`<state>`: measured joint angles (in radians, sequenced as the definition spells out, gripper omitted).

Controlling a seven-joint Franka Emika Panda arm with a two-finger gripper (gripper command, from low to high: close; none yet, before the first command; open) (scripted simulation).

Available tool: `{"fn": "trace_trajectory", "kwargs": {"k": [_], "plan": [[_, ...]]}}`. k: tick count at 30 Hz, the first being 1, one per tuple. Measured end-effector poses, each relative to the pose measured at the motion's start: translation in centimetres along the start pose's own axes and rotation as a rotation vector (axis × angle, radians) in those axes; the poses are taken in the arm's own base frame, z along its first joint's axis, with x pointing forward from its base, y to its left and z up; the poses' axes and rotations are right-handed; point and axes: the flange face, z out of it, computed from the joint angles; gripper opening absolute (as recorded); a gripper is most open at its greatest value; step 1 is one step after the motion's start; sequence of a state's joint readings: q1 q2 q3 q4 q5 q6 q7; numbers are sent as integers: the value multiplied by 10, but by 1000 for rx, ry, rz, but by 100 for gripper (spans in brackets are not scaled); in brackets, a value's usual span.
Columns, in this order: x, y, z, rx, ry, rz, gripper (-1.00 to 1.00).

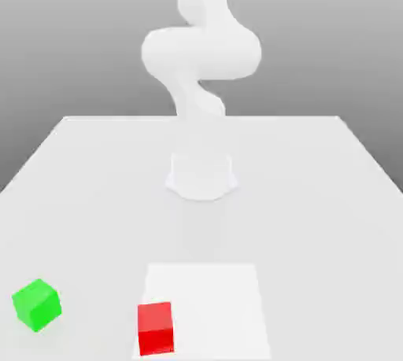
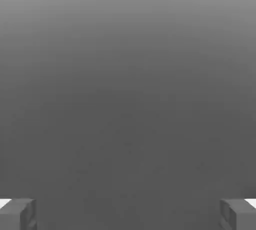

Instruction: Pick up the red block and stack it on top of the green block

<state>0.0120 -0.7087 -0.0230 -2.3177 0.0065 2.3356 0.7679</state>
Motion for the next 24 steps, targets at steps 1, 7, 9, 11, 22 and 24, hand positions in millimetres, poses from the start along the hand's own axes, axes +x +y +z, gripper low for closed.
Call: {"fn": "trace_trajectory", "kwargs": {"k": [1,7,9,11,22,24], "plan": [[1,3,22,-19,-25,-5,0],[-5,32,141,-128,-166,-36,0],[-11,46,178,-165,-210,-46,0],[-20,61,214,-203,-254,-56,0],[-97,180,373,-423,-482,-113,0],[-116,205,394,-465,-522,-127,0]]}}
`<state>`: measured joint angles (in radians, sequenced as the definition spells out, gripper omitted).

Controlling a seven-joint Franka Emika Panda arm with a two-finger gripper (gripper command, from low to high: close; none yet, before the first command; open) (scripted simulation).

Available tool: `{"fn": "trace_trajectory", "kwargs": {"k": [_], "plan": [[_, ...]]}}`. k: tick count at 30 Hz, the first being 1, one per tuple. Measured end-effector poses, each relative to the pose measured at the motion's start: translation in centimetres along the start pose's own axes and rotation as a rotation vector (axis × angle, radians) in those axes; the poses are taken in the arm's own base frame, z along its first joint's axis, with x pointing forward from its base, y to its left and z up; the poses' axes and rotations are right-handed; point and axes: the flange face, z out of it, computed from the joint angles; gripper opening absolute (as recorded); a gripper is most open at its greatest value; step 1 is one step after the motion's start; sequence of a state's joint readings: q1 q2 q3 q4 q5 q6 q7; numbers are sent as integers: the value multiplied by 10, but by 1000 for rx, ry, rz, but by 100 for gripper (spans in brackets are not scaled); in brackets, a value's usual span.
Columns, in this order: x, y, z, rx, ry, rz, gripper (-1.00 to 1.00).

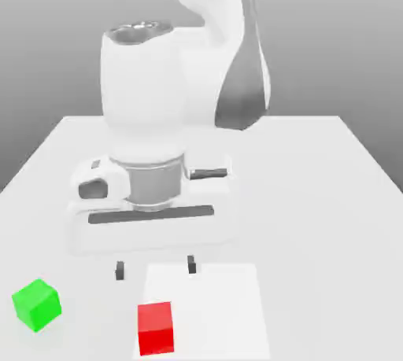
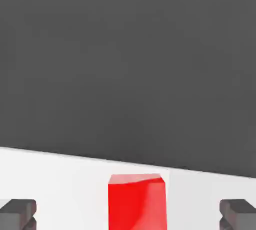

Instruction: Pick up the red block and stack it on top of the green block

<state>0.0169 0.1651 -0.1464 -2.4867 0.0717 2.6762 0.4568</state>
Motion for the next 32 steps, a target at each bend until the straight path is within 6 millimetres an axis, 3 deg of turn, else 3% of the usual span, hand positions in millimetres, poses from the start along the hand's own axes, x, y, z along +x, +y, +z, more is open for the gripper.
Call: {"fn": "trace_trajectory", "kwargs": {"k": [5,6,13,18,24,26,28,29,32], "plan": [[-3,6,68,-21,-18,-7,0],[-4,6,78,-21,-19,-6,-100],[-4,6,78,-21,-20,-7,-100],[1,12,24,-22,-20,16,-100],[60,150,-11,-26,-15,466,-100],[69,186,-1,-24,-13,575,-100],[70,196,23,-24,-13,603,-100],[70,198,35,-25,-13,608,100],[70,198,35,-25,-13,608,100]]}}
